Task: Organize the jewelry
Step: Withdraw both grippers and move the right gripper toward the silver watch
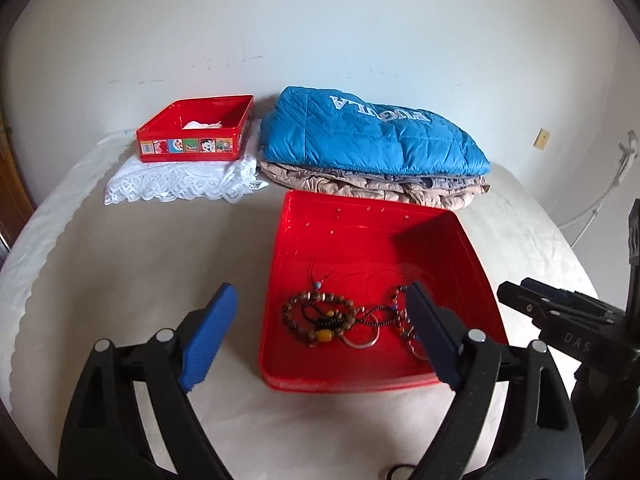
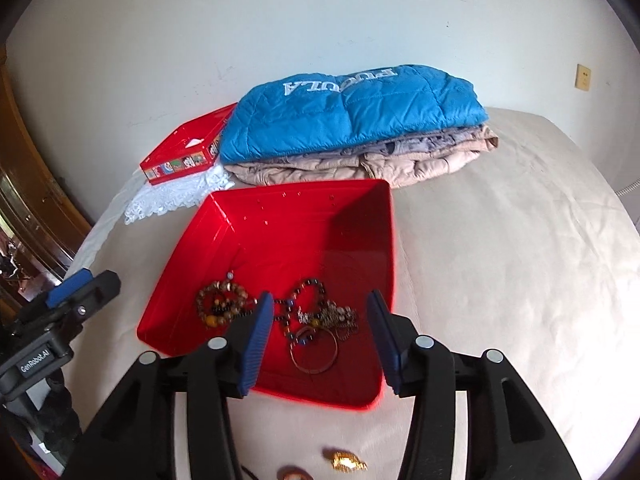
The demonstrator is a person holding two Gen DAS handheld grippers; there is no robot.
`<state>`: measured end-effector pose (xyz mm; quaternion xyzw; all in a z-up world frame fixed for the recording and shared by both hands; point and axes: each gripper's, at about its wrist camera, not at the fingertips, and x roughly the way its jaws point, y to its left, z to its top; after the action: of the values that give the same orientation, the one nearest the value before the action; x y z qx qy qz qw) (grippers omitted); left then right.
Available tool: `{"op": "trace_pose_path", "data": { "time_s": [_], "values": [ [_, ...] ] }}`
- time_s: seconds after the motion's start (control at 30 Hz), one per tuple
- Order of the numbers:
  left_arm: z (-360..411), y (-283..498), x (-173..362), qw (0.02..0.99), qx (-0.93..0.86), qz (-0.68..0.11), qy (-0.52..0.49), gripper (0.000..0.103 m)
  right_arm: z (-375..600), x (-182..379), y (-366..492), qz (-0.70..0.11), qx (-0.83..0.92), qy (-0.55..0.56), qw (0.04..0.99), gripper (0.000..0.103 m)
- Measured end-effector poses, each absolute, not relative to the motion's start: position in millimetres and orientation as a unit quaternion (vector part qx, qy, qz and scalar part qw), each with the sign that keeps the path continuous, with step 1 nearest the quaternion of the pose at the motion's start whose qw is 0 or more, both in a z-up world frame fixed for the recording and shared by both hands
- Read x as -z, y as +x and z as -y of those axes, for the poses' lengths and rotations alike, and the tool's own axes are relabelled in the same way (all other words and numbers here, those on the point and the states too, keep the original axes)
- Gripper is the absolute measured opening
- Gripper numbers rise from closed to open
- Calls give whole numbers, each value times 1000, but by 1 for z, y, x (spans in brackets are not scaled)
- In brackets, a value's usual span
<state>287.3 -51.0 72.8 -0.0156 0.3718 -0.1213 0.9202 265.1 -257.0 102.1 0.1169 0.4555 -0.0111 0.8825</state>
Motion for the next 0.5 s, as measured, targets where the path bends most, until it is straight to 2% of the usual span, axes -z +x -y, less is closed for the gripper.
{"op": "trace_pose_path", "data": {
  "time_s": [0.07, 0.13, 0.27, 0.4, 0.5],
  "values": [
    [48, 281, -72, 919, 119, -376, -13, 90, 255, -102, 256, -458, 15, 107, 883, 66],
    [44, 272, -71, 918, 113, -380, -11, 91, 252, -101, 246, -458, 20, 98, 884, 74],
    [36, 253, -67, 916, 102, -388, -6, 96, 248, -98, 223, -460, 14, 89, 883, 83],
    [35, 233, -57, 909, 97, -404, 10, 97, 246, -88, 203, -475, 0, 92, 875, 84],
    [34, 215, -45, 901, 104, -420, 12, 97, 241, -81, 187, -486, -4, 85, 870, 90]
  ]
}}
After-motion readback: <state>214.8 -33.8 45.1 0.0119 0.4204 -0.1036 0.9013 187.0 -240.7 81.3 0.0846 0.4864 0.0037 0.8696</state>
